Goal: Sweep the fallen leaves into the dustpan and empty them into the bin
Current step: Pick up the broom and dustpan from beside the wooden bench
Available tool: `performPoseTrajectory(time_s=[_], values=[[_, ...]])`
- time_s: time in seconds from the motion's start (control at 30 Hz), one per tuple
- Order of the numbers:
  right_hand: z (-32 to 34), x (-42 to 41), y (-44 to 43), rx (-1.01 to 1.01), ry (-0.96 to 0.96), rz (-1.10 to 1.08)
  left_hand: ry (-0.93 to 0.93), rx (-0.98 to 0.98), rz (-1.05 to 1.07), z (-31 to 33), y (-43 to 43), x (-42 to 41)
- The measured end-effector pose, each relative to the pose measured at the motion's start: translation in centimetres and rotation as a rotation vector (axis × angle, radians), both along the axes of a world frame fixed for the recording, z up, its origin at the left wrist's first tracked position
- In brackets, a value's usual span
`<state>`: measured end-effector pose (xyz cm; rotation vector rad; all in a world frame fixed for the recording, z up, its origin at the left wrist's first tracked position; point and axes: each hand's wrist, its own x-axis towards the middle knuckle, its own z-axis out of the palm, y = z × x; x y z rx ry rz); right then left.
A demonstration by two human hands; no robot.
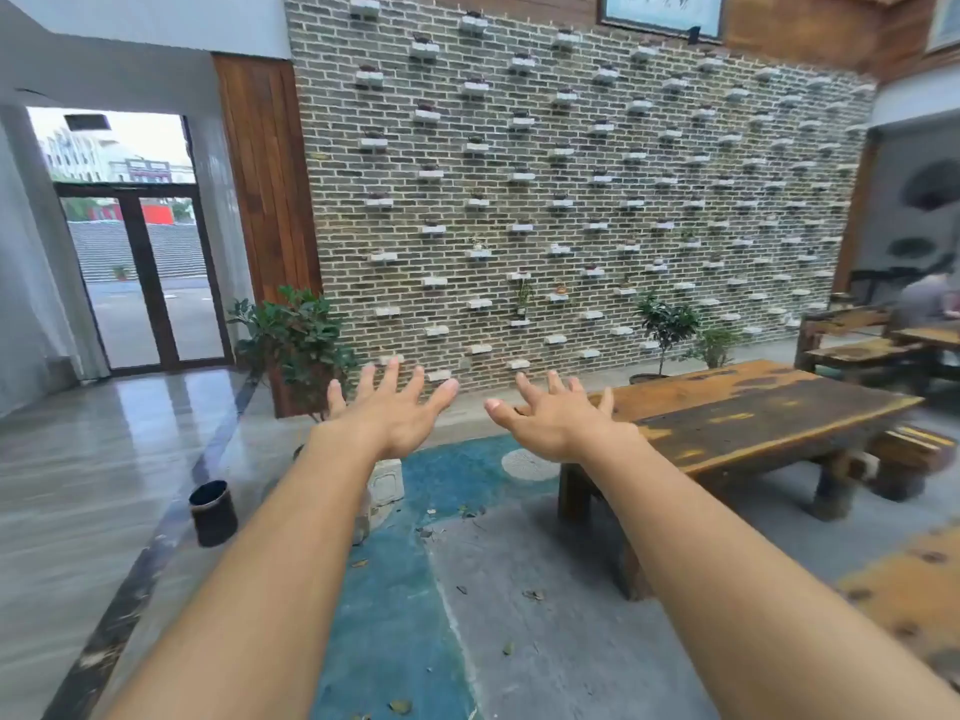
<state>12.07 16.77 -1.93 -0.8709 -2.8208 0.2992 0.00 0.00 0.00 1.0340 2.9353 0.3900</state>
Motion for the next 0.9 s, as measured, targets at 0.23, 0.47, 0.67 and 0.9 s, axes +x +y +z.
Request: performPoseTrajectory(time_s=[0.23, 0.47, 0.67, 0.9], values=[[-3.2, 6.9, 4.6, -0.061, -0.012, -0.166, 0.008, -0.076, -0.199, -4.0, 7.6, 3.9], [-6.8, 15.9, 11.2, -0.063, -0.044, -0.333, -0.051, -0.109, -0.386, -8.3, 16.3, 10.3], [-9.4, 26.6, 18.0, -0.144, -0.071, -0.510, -0.081, -0.171, -0.529, -10.9, 24.7, 17.9], [-13.5, 38.8, 24.5, -0.223, -0.106, -0.698, -0.120, -0.202, -0.724, -14.4, 35.2, 29.5]])
